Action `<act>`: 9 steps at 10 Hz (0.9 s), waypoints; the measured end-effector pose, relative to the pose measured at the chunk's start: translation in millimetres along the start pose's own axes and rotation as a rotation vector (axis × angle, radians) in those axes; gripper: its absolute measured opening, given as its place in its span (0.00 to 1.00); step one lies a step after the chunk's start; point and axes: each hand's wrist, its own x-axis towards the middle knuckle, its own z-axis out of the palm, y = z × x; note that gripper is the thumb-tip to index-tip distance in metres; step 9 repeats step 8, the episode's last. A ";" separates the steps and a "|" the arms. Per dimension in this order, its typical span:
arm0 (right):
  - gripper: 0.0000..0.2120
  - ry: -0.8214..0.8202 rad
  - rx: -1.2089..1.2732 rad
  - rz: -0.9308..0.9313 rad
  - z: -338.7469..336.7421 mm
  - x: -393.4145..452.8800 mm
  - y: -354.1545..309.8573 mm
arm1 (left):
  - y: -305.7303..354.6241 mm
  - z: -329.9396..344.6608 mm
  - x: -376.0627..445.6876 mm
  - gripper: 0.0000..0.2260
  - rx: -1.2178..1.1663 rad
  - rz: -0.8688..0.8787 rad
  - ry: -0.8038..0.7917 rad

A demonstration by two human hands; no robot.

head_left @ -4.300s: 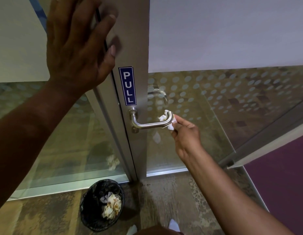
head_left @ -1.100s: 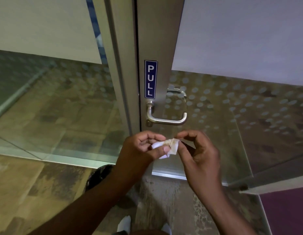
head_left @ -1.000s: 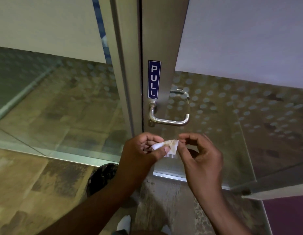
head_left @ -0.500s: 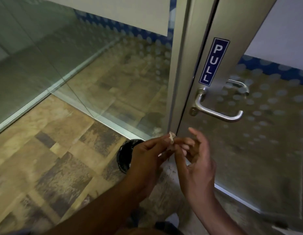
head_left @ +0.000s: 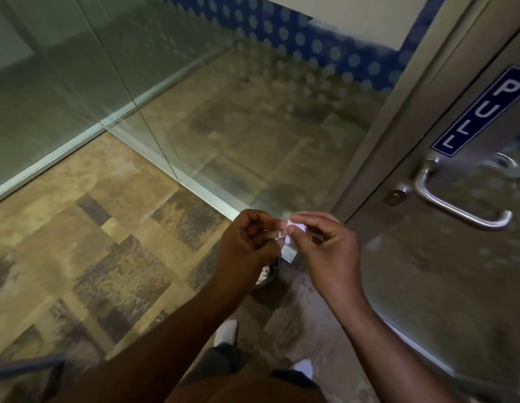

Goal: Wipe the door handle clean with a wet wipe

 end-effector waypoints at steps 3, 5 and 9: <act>0.06 -0.003 -0.249 -0.391 94.9 31.9 62.3 | -4.3 -118.2 37.8 0.16 0.594 0.123 0.228; 0.07 -0.216 -0.438 -0.040 131.0 32.4 141.7 | -9.9 -165.8 38.6 0.18 0.669 0.166 0.250; 0.06 -0.016 -0.324 0.151 144.4 33.9 153.1 | -7.9 -183.2 47.5 0.10 0.629 0.171 0.249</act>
